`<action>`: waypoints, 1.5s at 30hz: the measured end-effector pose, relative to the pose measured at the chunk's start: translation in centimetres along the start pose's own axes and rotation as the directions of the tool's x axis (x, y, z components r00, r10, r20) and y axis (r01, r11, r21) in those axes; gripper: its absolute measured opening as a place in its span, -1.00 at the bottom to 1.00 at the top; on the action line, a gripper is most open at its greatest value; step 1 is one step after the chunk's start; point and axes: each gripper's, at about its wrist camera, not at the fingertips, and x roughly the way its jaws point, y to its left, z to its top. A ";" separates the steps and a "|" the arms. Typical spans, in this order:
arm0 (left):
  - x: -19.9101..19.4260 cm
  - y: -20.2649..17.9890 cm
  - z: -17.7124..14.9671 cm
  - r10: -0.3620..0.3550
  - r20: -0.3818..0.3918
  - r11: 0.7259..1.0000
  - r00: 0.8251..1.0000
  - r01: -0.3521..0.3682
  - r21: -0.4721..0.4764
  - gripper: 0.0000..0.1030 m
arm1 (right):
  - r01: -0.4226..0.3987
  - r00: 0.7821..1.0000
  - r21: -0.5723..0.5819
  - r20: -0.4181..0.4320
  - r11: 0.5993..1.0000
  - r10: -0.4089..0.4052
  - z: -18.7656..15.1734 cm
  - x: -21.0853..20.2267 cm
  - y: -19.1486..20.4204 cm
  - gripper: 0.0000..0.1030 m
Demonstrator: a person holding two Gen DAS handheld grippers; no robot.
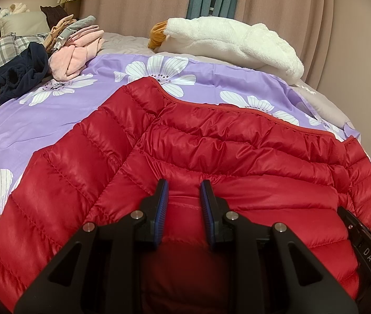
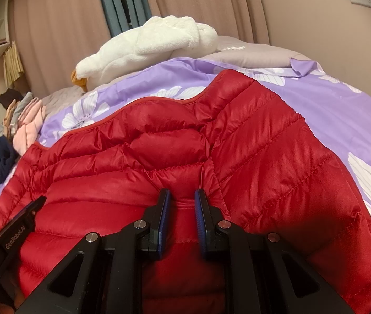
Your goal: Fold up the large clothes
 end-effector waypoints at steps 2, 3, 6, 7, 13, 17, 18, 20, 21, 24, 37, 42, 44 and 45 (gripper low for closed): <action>-0.5 -0.3 0.1 0.053 0.009 0.999 0.999 -0.053 0.006 -0.38 | 0.011 1.000 -0.007 0.002 1.000 -0.011 0.0 -0.1 0.1 -0.67; -0.9 -0.5 0.1 0.095 0.019 0.995 0.995 -0.095 0.020 -0.29 | 0.021 1.000 -0.010 0.001 1.000 -0.021 0.1 -0.1 0.2 -0.67; -2.6 -0.5 0.2 0.198 0.060 0.978 0.978 -0.201 0.052 -0.06 | 0.017 1.000 0.023 -0.020 1.000 -0.016 0.3 -0.9 0.7 -0.55; -3.6 -0.2 0.2 0.222 0.091 0.971 0.971 -0.228 0.066 -0.05 | 0.004 1.000 0.036 -0.022 0.999 -0.003 0.6 -1.3 1.0 -0.39; -8.0 6.3 0.2 0.308 0.094 0.934 0.947 -0.282 -0.220 0.33 | -0.080 0.996 -0.079 0.031 0.994 0.082 0.6 -4.9 6.1 -0.28; -6.8 9.9 -1.3 0.258 -0.054 0.907 0.964 -0.262 -0.331 0.34 | -0.037 0.999 -0.092 -0.001 0.995 0.037 -1.6 -3.9 7.8 -0.28; -6.5 10.1 -2.0 0.240 -0.058 0.913 0.969 -0.246 -0.324 0.34 | -0.034 0.999 -0.078 -0.003 0.996 0.034 -2.2 -3.5 7.8 -0.28; -5.9 9.5 -3.0 0.231 -0.054 0.937 0.971 -0.237 -0.257 0.37 | 0.001 1.000 -0.110 0.023 0.994 0.001 -3.4 -2.7 8.2 -0.28; -5.2 8.6 -3.7 0.232 -0.055 0.949 0.971 -0.238 -0.208 0.38 | 0.027 0.999 -0.142 0.032 0.990 -0.023 -3.9 -2.4 8.7 -0.28; -4.1 9.4 -4.0 0.166 -0.108 0.944 0.980 -0.190 -0.270 0.46 | 0.055 0.998 -0.163 0.032 0.985 -0.051 -3.8 -2.0 9.5 -0.28; -3.0 8.4 -4.4 0.100 -0.104 0.937 0.990 -0.128 -0.326 0.61 | 0.036 0.999 -0.131 0.003 0.991 -0.036 -3.2 -2.4 8.6 -0.28; -2.7 7.8 -4.5 0.098 -0.105 0.937 0.990 -0.127 -0.326 0.62 | 0.094 0.995 -0.084 0.048 0.992 -0.090 -1.9 -5.5 6.3 -0.28; -3.0 7.9 -4.5 0.092 -0.101 0.935 0.991 -0.121 -0.332 0.63 | 0.133 0.986 -0.016 0.102 0.991 -0.130 -0.9 -7.3 3.9 -0.28; -3.0 8.0 -4.5 0.088 -0.099 0.934 0.991 -0.117 -0.337 0.63 | 0.146 0.982 0.021 0.114 0.989 -0.147 -0.5 -8.0 2.6 -0.28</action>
